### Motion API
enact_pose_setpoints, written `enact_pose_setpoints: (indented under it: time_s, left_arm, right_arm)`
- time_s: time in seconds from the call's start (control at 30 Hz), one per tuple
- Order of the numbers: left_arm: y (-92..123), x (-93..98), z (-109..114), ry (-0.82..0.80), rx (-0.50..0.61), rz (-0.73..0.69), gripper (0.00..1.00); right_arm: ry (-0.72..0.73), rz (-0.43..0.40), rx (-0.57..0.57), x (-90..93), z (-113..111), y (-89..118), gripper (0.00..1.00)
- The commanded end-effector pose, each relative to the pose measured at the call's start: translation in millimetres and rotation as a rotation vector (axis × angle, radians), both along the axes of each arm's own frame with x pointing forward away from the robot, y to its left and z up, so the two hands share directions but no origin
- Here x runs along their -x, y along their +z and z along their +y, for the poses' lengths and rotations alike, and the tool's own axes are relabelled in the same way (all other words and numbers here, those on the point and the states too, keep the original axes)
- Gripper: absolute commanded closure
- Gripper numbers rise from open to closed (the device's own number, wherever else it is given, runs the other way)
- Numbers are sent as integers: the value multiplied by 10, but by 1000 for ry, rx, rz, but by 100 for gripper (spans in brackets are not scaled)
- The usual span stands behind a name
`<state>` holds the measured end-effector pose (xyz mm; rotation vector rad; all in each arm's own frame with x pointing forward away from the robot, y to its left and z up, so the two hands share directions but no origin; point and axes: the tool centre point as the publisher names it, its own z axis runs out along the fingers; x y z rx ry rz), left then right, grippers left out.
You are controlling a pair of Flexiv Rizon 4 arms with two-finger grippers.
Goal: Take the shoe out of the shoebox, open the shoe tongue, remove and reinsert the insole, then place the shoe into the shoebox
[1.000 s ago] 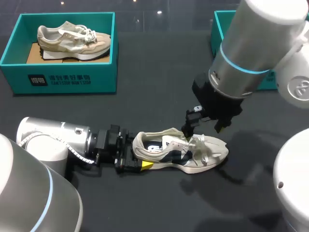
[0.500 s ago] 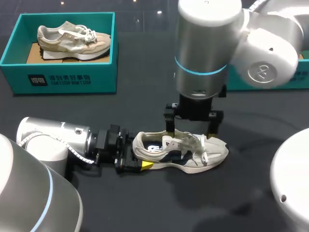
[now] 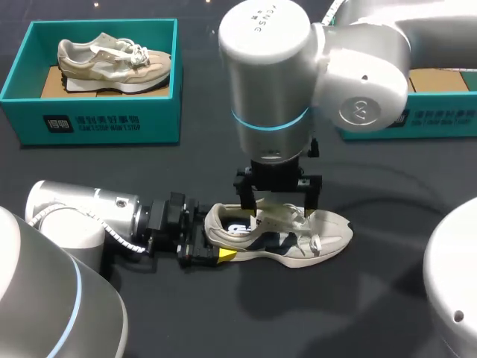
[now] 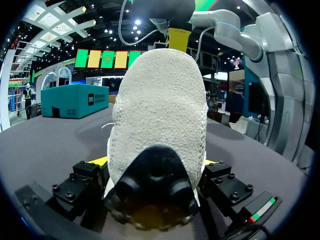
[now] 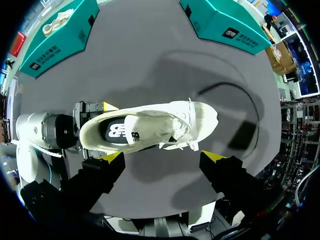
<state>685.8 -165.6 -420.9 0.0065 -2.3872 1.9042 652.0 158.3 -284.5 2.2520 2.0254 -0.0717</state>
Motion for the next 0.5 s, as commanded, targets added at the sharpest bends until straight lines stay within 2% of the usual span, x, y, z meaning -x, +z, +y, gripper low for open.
enact_pose_setpoints:
  time_s: [0.03,0.1,0.2,0.3,0.37,0.5]
  left_arm:
    - [-7,-5,12,1,0,-1,100]
    - [-7,-5,12,1,0,-1,100]
    - [-7,-5,12,1,0,-1,100]
    - [-7,-5,12,1,0,-1,100]
    - [-7,-5,12,1,0,-1,100]
    - [-7,-5,12,1,0,-1,100]
  right_arm:
    - [-176,-42,173,70,99,-49,0]
    - [-176,-42,173,70,99,-49,0]
    - [-187,-26,268,-30,242,-184,0]
    - [-169,-17,275,-127,324,-321,0]
    - [-161,-23,269,-149,355,-356,0]
    - [-190,-14,329,-173,366,-419,0]
